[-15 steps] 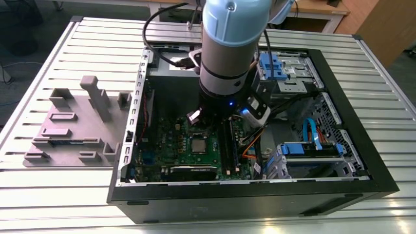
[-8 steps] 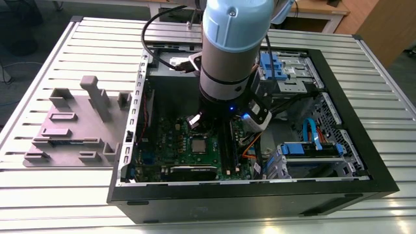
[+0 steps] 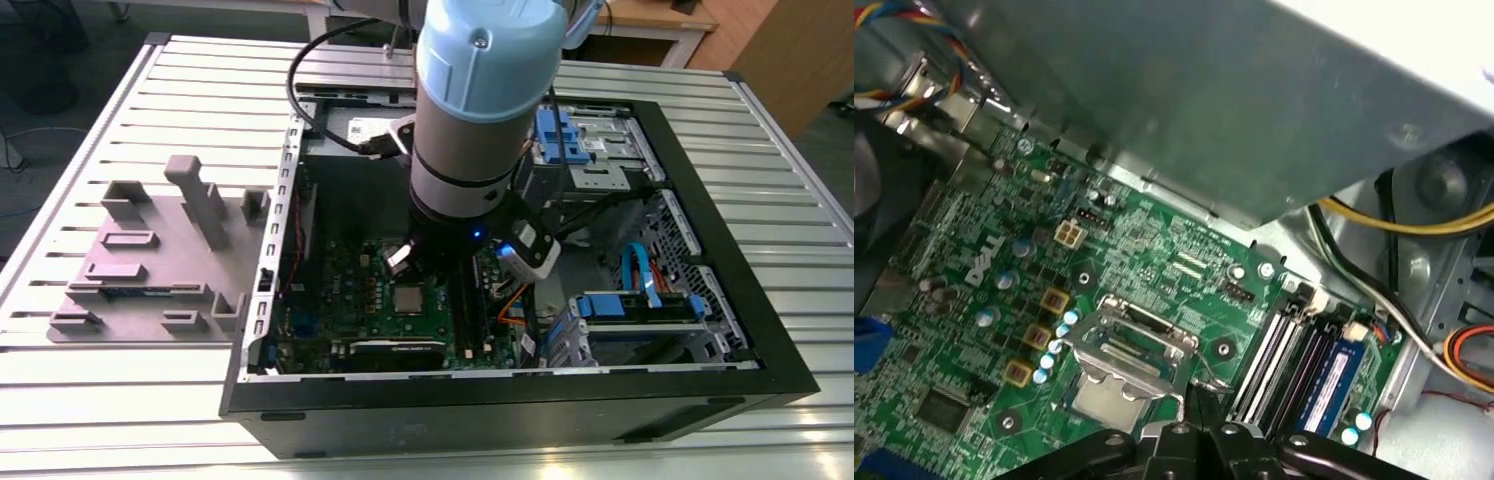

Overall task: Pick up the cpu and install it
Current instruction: 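Close the cpu cover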

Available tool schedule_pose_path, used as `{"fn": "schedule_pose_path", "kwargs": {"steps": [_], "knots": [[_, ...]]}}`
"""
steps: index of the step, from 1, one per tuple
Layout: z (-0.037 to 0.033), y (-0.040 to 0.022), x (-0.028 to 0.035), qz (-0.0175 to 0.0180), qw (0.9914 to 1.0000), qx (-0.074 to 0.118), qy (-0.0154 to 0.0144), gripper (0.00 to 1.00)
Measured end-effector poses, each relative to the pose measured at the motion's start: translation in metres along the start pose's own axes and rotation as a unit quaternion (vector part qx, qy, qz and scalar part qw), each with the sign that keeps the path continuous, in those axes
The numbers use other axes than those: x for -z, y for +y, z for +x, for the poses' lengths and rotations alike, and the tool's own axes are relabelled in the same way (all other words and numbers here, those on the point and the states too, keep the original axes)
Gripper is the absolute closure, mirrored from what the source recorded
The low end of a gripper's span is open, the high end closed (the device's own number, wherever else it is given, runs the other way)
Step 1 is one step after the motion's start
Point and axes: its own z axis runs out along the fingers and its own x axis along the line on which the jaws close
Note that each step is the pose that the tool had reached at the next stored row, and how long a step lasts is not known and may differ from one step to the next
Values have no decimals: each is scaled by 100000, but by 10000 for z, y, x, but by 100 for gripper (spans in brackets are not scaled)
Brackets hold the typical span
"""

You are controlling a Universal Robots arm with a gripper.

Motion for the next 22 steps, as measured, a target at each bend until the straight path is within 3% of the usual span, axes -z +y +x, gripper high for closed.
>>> {"fn": "schedule_pose_path", "kwargs": {"steps": [8, 22], "knots": [[35, -72, 9, -179, 100000, -5, -87, 89], [-63, -128, 8, -181, 100000, -1, -79, 89]]}}
